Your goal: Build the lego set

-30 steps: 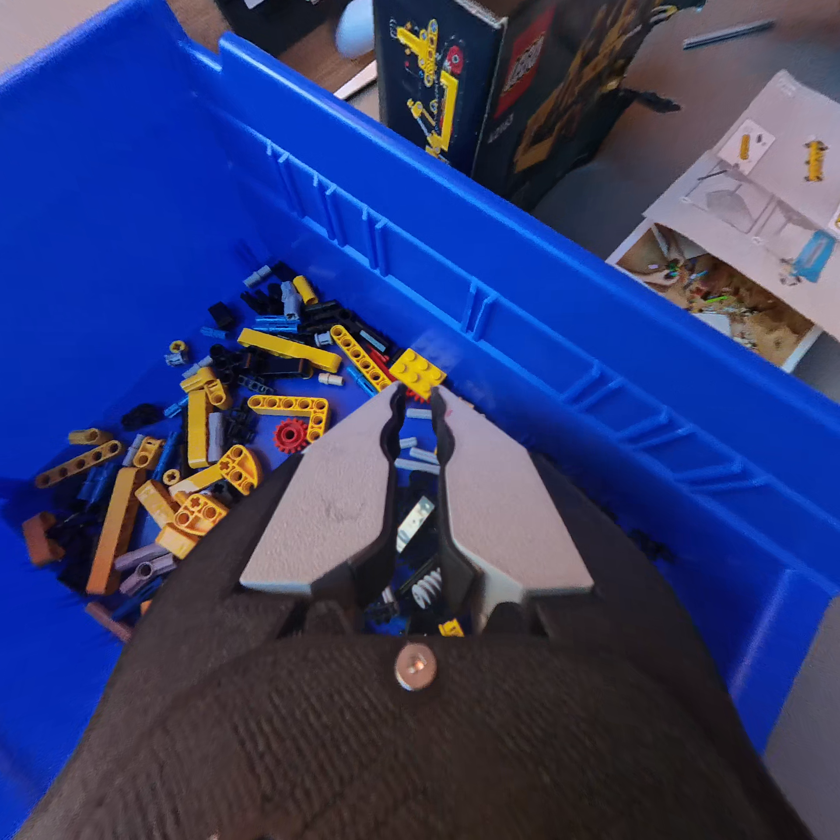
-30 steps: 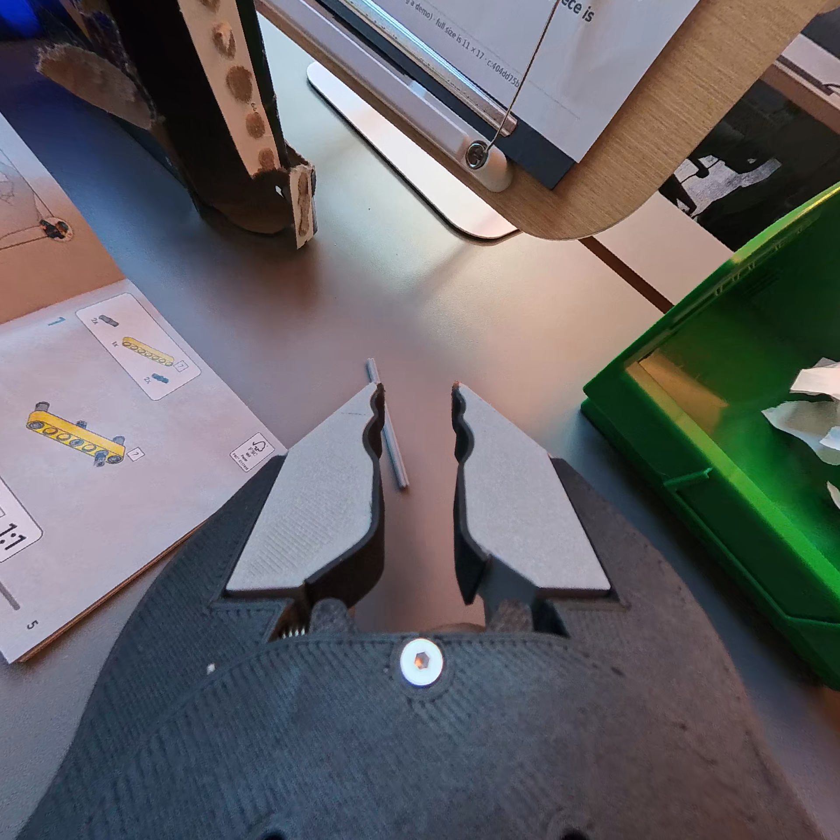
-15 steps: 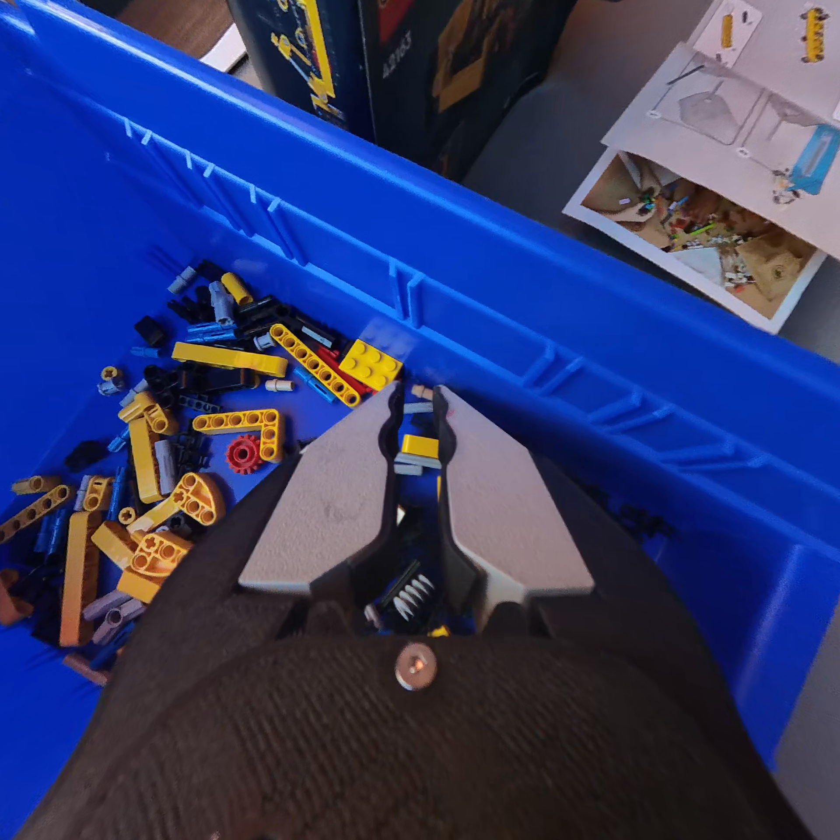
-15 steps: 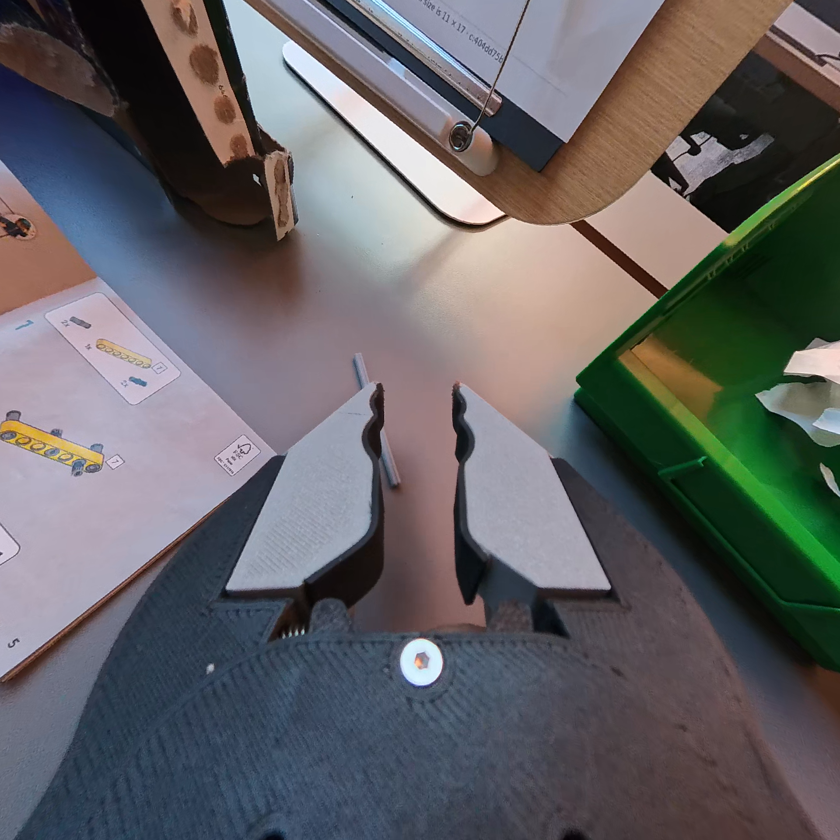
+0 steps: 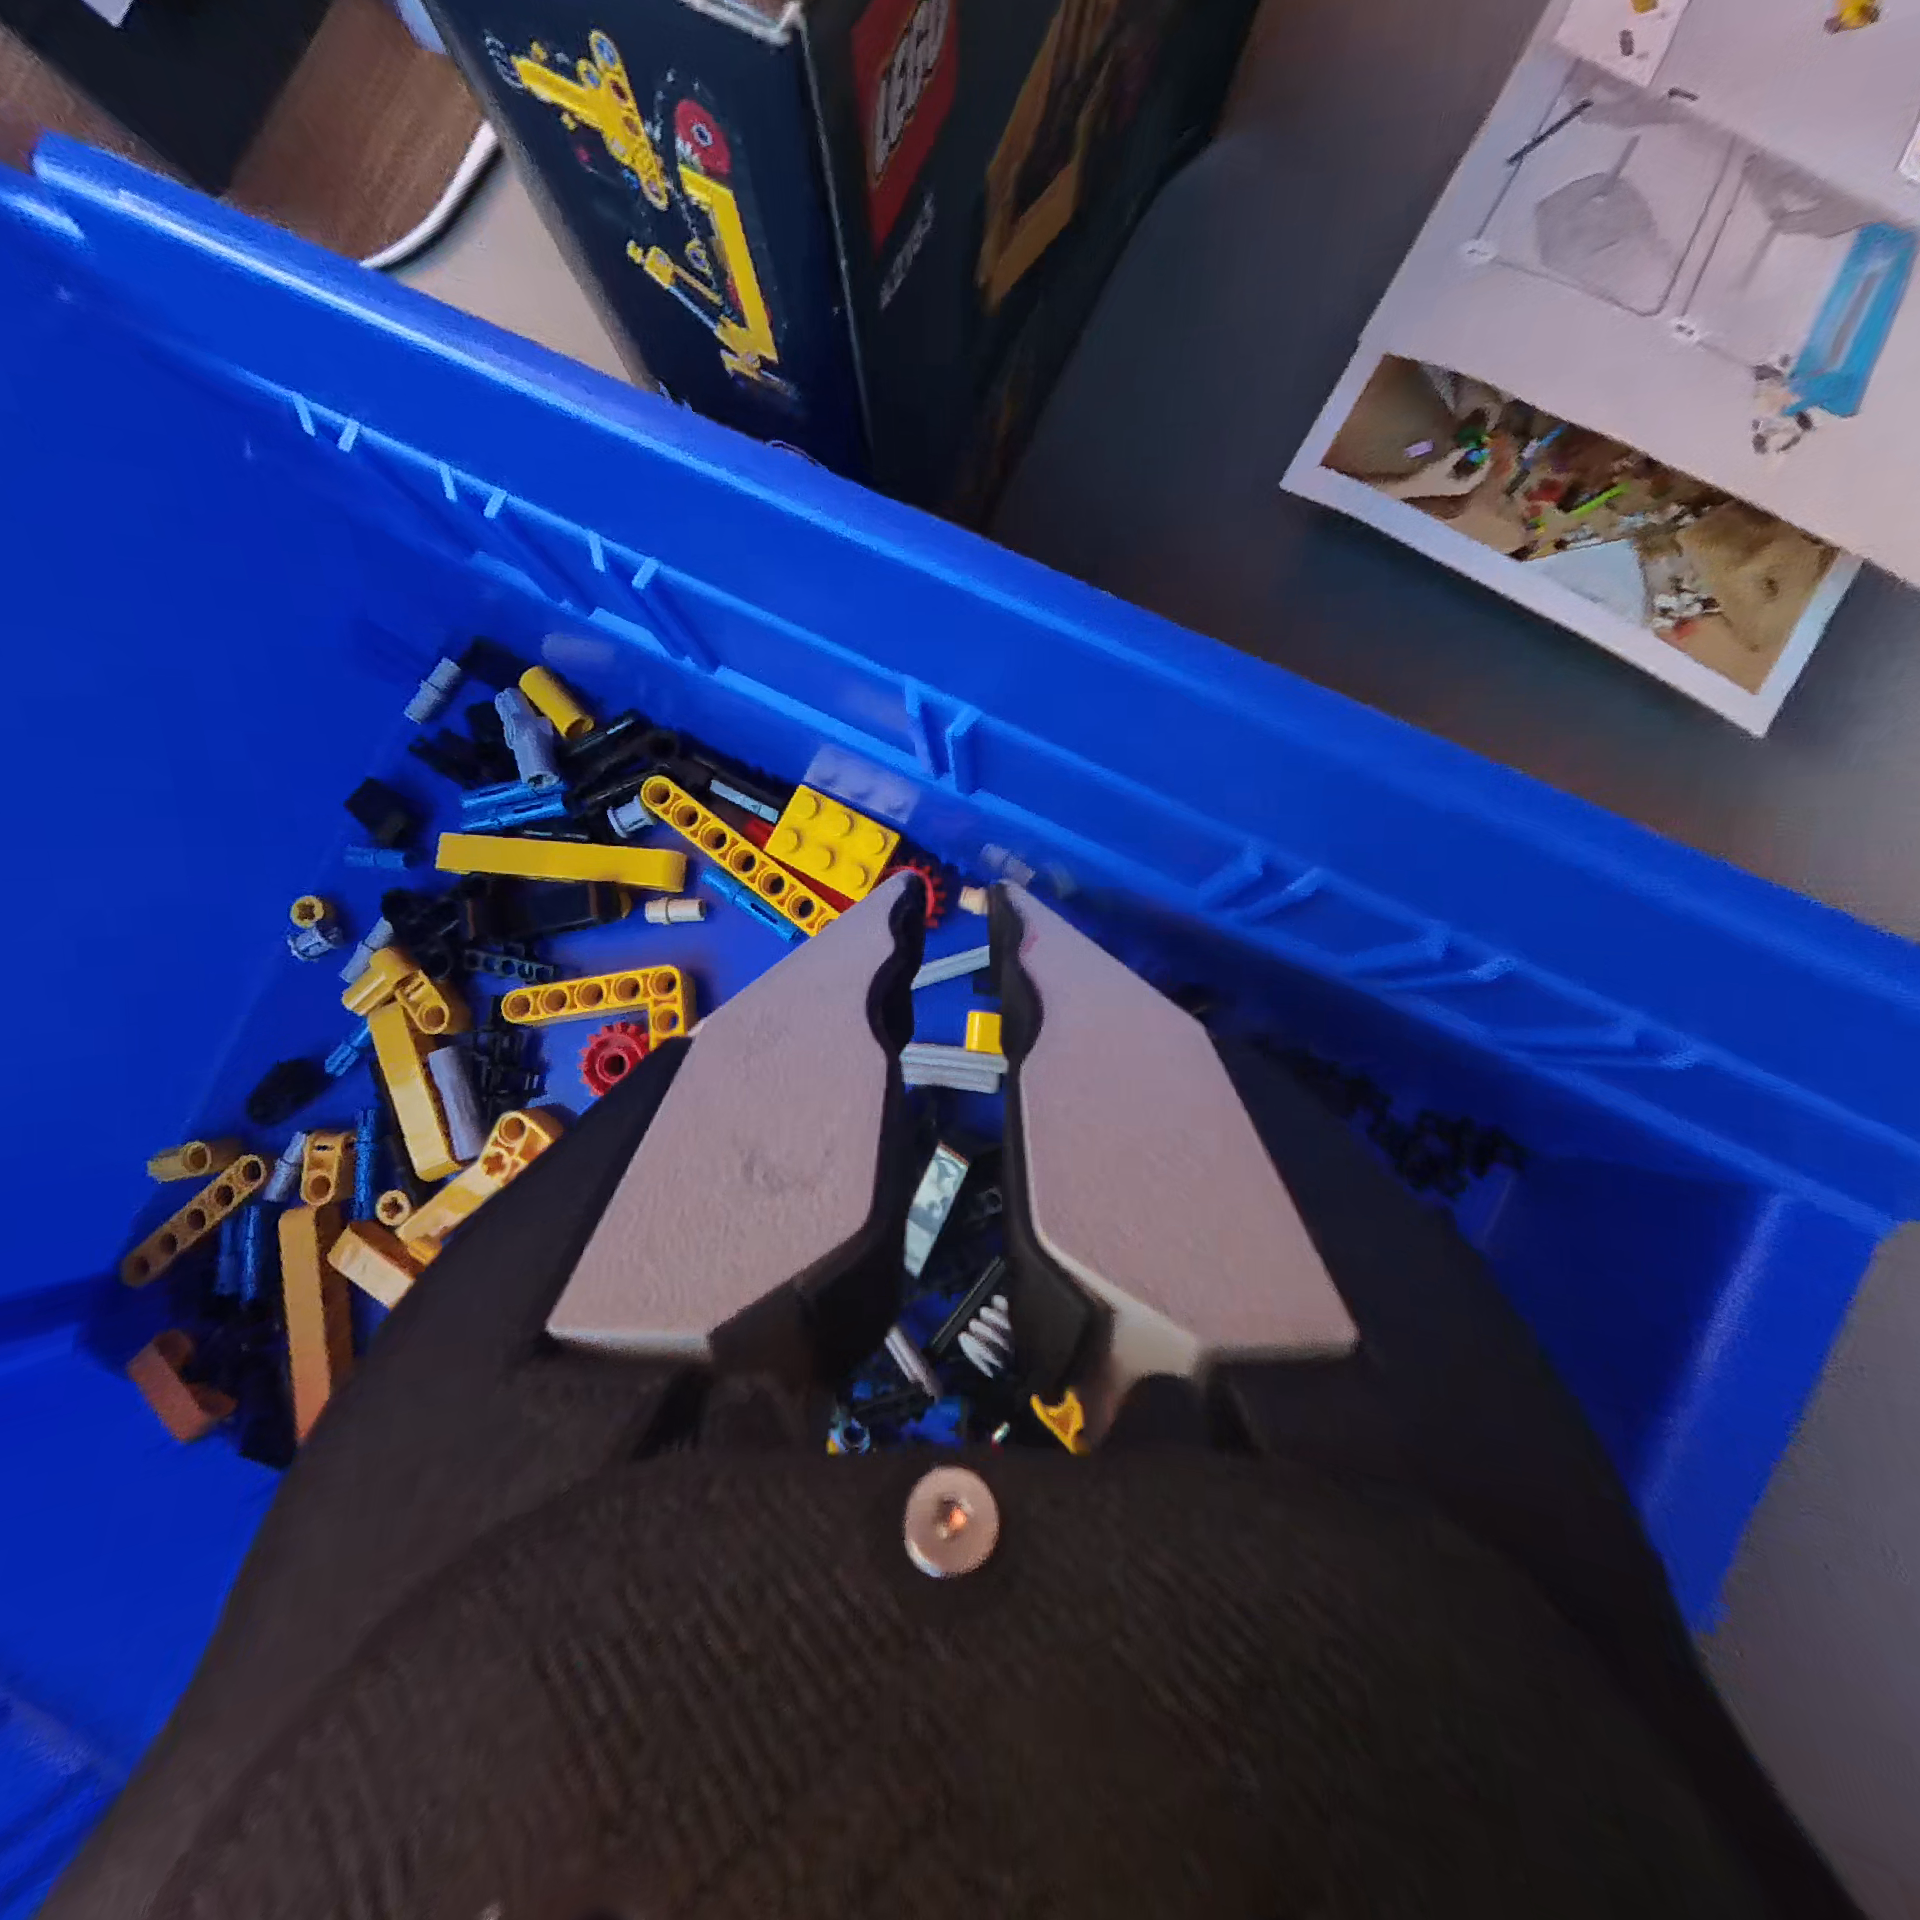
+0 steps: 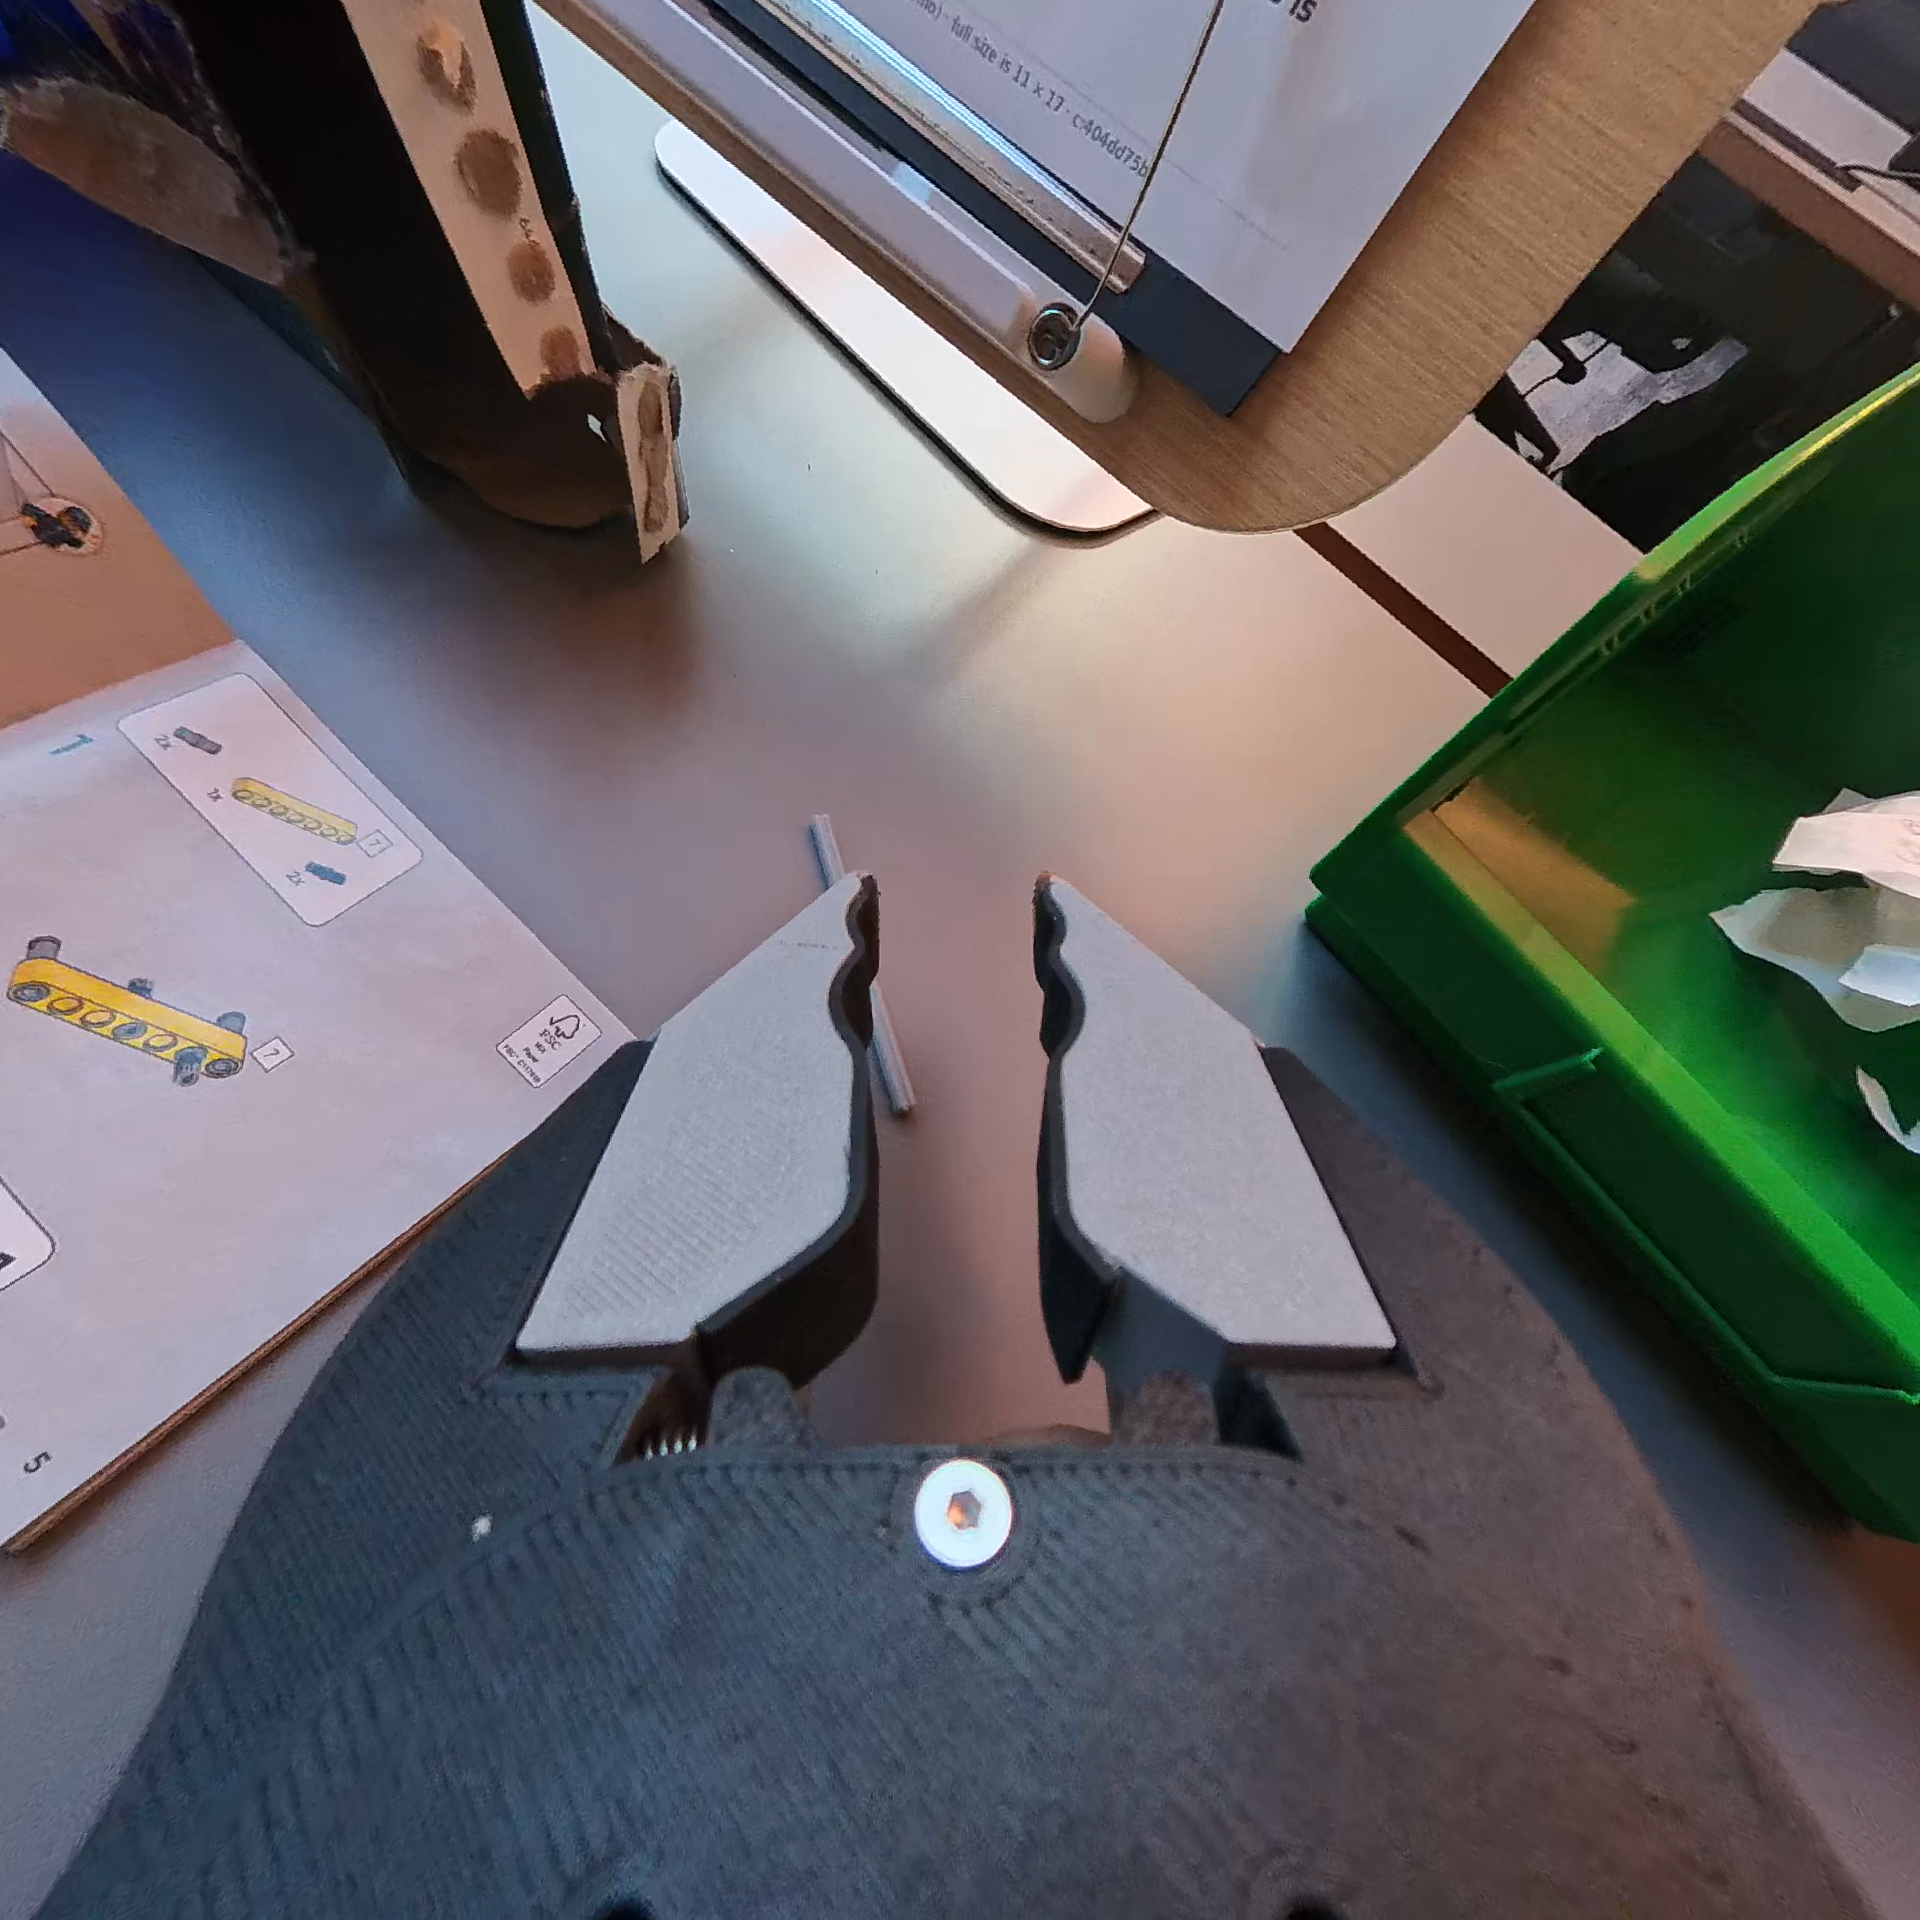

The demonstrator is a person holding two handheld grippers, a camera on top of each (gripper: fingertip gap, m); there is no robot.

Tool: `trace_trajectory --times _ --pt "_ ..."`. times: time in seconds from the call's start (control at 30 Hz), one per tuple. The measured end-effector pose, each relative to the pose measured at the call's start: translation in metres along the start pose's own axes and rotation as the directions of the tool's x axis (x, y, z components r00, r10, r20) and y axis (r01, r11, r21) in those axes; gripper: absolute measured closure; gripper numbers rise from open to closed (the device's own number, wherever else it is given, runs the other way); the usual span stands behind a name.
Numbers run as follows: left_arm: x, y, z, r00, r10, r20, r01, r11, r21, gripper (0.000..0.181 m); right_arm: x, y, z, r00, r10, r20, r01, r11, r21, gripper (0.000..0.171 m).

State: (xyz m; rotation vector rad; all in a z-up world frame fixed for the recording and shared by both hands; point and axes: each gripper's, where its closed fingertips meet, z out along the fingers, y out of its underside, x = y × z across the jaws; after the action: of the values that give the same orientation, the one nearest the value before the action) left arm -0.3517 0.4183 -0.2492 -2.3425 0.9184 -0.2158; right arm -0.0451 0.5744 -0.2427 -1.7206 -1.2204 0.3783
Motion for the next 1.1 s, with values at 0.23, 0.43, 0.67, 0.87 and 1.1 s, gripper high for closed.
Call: trace_trajectory --times 0.23,0.43,0.67,0.87,1.1 --pt "0.009 0.011 0.011 0.998 0.034 -0.048 -0.035 0.999 -0.025 0.174 0.0 0.0 0.0 1.0 0.003 0.006 -0.003 1.0 -0.003 0.145" --pt "0.005 0.012 0.014 0.999 0.039 -0.033 -0.04 0.999 -0.028 0.171 -0.002 0.002 0.002 1.0 0.004 0.02 -0.003 1.0 -0.017 0.145" --pt "0.0 0.02 0.009 0.999 -0.009 -0.04 0.008 1.0 -0.024 0.18 -0.003 0.001 0.001 1.0 0.005 0.029 -0.004 1.0 -0.011 0.145" --pt "0.002 0.02 0.007 0.999 -0.014 -0.045 0.013 1.0 -0.011 0.179 -0.004 0.001 0.001 0.999 -0.003 0.033 0.003 1.0 -0.01 0.146" --pt "0.005 0.013 0.014 0.999 -0.024 -0.033 0.024 1.0 -0.011 0.177 -0.005 0.001 0.001 0.999 -0.006 0.036 0.007 1.0 -0.009 0.146"
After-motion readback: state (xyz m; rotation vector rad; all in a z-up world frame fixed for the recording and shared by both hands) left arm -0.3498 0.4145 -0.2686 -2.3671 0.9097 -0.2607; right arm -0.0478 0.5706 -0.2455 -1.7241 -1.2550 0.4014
